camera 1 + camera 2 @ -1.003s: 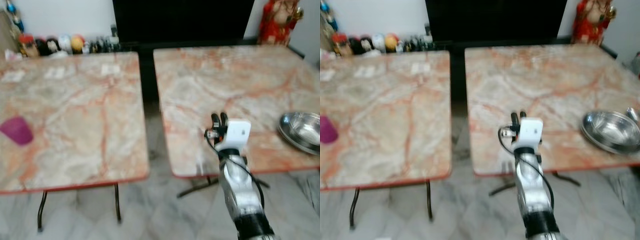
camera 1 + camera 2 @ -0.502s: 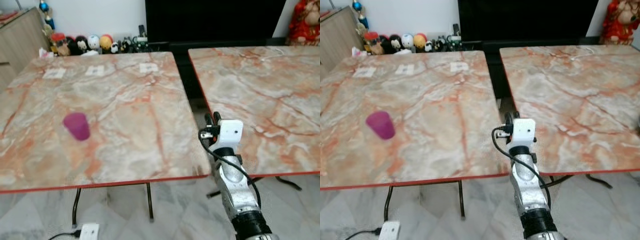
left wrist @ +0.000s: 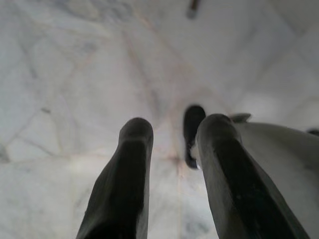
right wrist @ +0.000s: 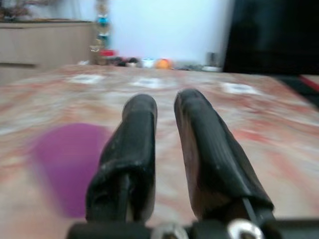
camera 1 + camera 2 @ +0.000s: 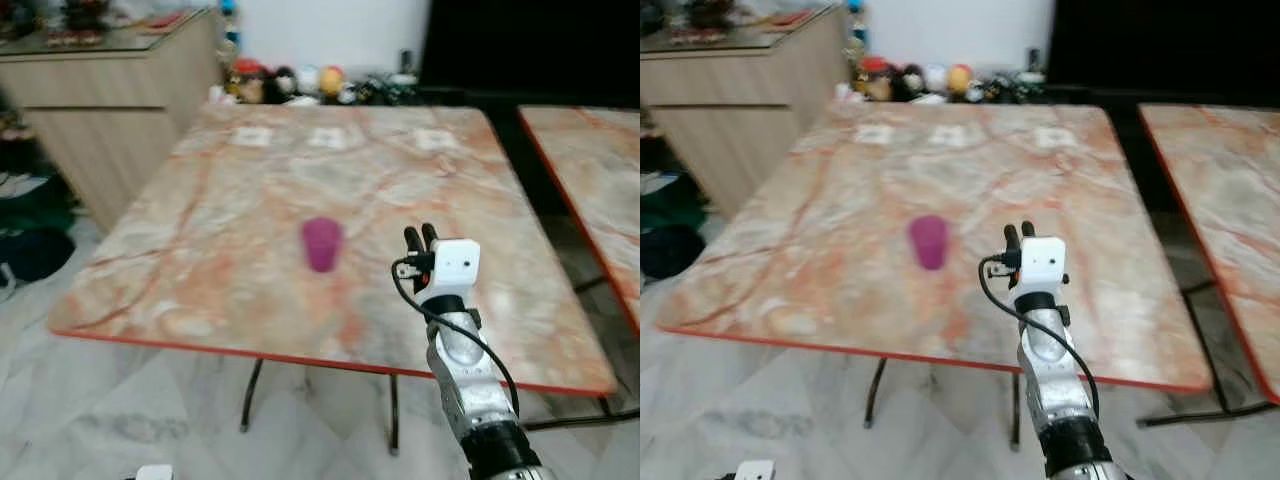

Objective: Setting the table

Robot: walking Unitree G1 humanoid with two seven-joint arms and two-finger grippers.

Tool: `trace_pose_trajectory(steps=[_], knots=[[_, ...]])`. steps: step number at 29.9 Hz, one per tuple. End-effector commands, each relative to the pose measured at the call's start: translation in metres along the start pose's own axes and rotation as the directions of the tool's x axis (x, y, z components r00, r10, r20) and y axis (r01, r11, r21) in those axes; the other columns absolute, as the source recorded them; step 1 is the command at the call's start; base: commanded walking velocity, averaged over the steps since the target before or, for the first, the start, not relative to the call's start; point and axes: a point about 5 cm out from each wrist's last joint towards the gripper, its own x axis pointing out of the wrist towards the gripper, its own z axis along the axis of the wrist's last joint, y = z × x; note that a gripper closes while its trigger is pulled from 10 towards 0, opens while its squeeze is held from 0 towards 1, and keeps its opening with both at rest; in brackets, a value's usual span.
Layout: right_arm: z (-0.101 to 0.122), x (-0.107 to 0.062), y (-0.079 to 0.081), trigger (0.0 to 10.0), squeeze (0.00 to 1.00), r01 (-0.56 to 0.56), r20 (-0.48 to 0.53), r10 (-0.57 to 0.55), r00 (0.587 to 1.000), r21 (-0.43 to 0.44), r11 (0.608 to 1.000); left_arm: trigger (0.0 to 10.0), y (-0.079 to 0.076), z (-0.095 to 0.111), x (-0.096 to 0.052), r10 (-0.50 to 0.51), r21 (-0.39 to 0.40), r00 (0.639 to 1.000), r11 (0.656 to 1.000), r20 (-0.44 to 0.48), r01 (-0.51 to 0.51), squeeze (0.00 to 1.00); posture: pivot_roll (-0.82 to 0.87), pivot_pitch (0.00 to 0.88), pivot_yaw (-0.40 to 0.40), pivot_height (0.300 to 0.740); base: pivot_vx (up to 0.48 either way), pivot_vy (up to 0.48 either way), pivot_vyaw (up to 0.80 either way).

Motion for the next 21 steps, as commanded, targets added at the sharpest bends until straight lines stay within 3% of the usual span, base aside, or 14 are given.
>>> trace_pose_trajectory(steps=[1,10,14,15,16,21], knots=[[0.003,0.002,0.004,10.0,0.00,-0.010,0.009,0.010,1.000,0.012,1.000,10.0,0.001,-0.002,-0.001,0.006,-0.001,1.000,1.000,0.001,-0.006,0.00,-0.04,0.000,-0.006,0.740,0.000,0.000,0.00],[0.003,0.006,0.000,10.0,0.00,0.030,-0.007,-0.029,1.000,0.040,0.999,10.0,-0.014,0.003,0.002,-0.010,-0.022,1.000,1.000,0.019,0.011,0.00,-0.04,0.000,-0.004,0.740,0.000,0.000,0.00],[0.002,0.006,-0.002,10.0,0.00,0.045,-0.010,-0.045,0.999,0.059,0.997,10.0,-0.013,0.002,0.002,-0.007,-0.017,1.000,1.000,0.019,0.007,0.00,-0.04,0.000,-0.001,0.740,0.000,0.000,0.00],[0.002,0.006,-0.003,10.0,0.84,0.053,-0.012,-0.052,0.999,0.068,0.996,10.0,-0.012,0.001,0.001,-0.005,-0.017,1.000,1.000,0.018,0.005,0.00,-0.04,0.000,0.000,0.740,0.000,0.000,0.00],[0.002,0.005,-0.004,10.0,1.00,0.064,-0.017,-0.063,0.998,0.084,0.994,10.0,-0.011,0.000,0.001,-0.004,-0.018,1.000,1.000,0.016,0.004,0.00,-0.04,0.000,0.001,0.740,0.000,0.000,0.00],[0.001,0.005,-0.005,10.0,1.00,0.064,-0.018,-0.062,0.998,0.091,0.994,10.0,-0.011,-0.002,0.000,-0.004,-0.020,1.000,1.000,0.016,0.004,0.00,-0.04,0.000,0.004,0.740,0.000,0.000,0.00]])
